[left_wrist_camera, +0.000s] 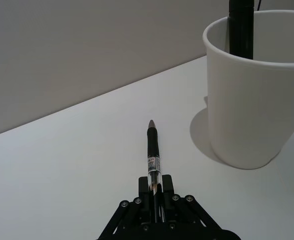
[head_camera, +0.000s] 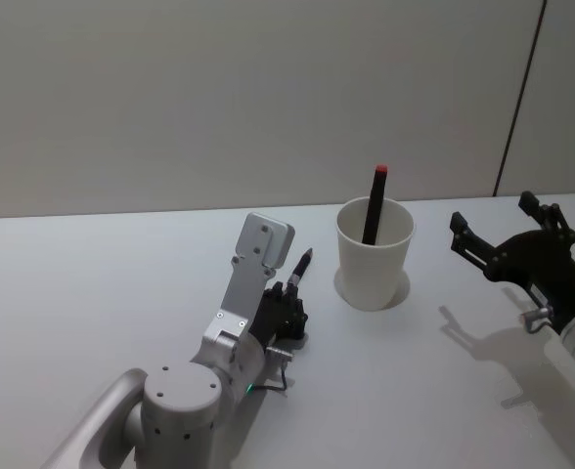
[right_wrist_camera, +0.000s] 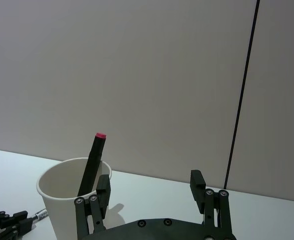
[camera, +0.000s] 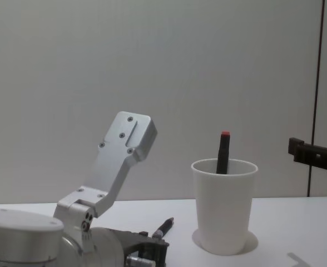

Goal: Place the pen into the pen holder.

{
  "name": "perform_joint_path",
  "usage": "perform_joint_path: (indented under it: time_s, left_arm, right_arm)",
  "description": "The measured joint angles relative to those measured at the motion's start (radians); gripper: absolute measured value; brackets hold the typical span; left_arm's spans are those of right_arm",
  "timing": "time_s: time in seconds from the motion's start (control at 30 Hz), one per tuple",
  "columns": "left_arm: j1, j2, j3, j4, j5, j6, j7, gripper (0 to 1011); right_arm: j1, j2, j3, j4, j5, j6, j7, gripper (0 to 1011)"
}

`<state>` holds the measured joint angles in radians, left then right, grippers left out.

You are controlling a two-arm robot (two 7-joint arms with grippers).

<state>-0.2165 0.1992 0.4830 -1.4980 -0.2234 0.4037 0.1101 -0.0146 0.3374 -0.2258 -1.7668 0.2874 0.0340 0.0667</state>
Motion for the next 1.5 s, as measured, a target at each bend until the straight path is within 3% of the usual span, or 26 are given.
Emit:
perform_joint_path:
  time_s: [1.5]
  left_arm:
    - [0.000, 0.000, 0.000, 0.000, 0.000, 0.000, 0.000, 154]
  right_arm:
    - [0.000, 0.000, 0.000, 0.000, 0.000, 0.000, 0.000, 1001]
